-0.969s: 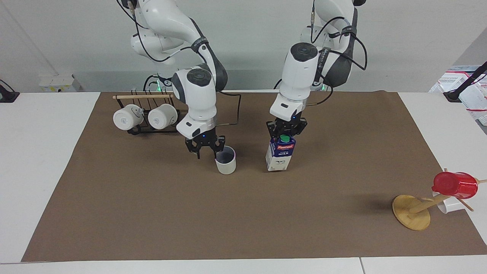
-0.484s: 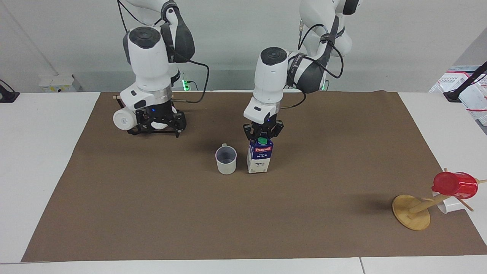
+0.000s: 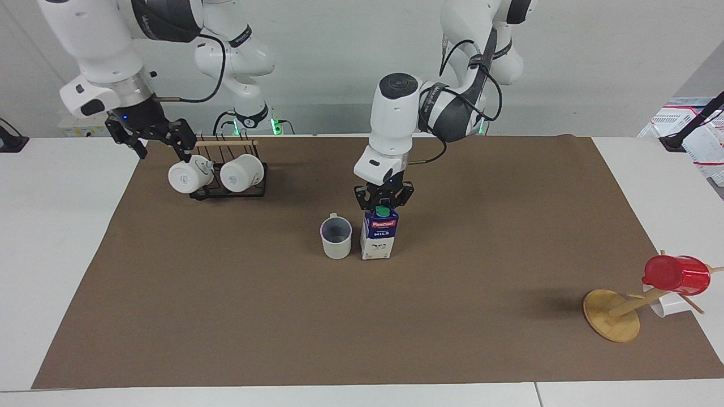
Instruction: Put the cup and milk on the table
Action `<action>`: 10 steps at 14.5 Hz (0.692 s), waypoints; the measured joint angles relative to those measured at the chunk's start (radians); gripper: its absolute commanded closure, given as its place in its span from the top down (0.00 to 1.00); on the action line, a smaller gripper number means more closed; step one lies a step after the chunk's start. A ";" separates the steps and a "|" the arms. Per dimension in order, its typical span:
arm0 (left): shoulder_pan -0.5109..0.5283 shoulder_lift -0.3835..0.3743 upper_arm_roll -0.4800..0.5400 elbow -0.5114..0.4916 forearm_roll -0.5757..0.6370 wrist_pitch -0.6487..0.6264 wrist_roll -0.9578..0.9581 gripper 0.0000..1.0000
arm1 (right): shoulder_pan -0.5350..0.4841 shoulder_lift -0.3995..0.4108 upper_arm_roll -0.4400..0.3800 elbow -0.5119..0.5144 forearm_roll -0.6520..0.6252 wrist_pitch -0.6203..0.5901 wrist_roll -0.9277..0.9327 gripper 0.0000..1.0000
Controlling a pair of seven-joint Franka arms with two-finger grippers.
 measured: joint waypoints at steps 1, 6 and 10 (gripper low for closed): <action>-0.001 0.000 0.000 0.000 0.001 0.000 0.000 0.42 | -0.004 0.013 0.000 0.045 0.000 -0.036 -0.001 1.00; -0.003 0.003 0.000 0.000 0.002 0.000 0.000 1.00 | -0.004 0.061 0.011 0.085 0.003 -0.057 0.001 1.00; -0.005 0.004 0.000 0.001 0.002 0.000 -0.001 1.00 | -0.004 0.064 0.016 0.094 0.003 -0.060 0.001 1.00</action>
